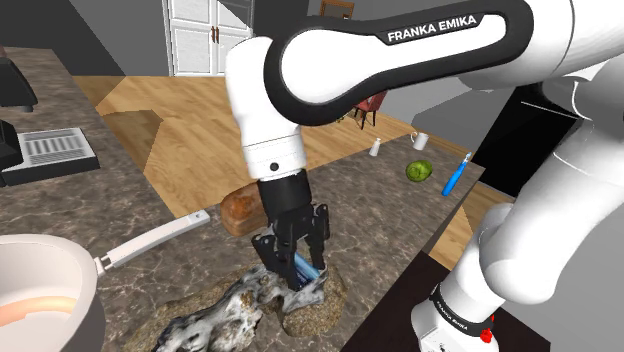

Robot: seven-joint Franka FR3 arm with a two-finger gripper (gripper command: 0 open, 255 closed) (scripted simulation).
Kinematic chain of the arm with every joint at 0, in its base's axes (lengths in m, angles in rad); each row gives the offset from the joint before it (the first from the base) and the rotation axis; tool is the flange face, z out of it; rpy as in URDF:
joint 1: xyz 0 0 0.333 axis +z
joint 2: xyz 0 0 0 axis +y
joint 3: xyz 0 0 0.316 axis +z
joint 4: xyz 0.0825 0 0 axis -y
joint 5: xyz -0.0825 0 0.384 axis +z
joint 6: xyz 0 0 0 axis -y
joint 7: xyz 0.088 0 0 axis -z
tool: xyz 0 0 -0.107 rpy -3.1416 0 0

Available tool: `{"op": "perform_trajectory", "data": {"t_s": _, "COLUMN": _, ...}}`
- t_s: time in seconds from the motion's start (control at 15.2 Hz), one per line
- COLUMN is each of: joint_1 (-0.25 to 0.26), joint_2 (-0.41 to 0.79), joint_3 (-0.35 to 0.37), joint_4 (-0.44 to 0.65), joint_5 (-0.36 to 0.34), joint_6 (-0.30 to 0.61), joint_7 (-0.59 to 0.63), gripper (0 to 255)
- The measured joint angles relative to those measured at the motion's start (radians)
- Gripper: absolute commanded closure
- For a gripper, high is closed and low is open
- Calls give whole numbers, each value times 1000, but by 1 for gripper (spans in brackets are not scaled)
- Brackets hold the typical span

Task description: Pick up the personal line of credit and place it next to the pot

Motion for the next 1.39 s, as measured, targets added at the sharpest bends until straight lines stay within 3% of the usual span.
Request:
{"op": "perform_trajectory", "data": {"t_s": 0.2, "joint_1": 32, "joint_2": 115, "joint_3": 35, "joint_4": 116, "joint_5": -28, "joint_6": 16, "joint_7": 87, "gripper": 255}}
{"op": "perform_trajectory", "data": {"t_s": 0.33, "joint_1": 46, "joint_2": 151, "joint_3": 45, "joint_4": 131, "joint_5": -36, "joint_6": 41, "joint_7": 110, "gripper": 255}}
{"op": "perform_trajectory", "data": {"t_s": 1.39, "joint_1": 70, "joint_2": 260, "joint_3": 44, "joint_4": 32, "joint_5": -78, "joint_6": 236, "joint_7": 87, "gripper": 255}}
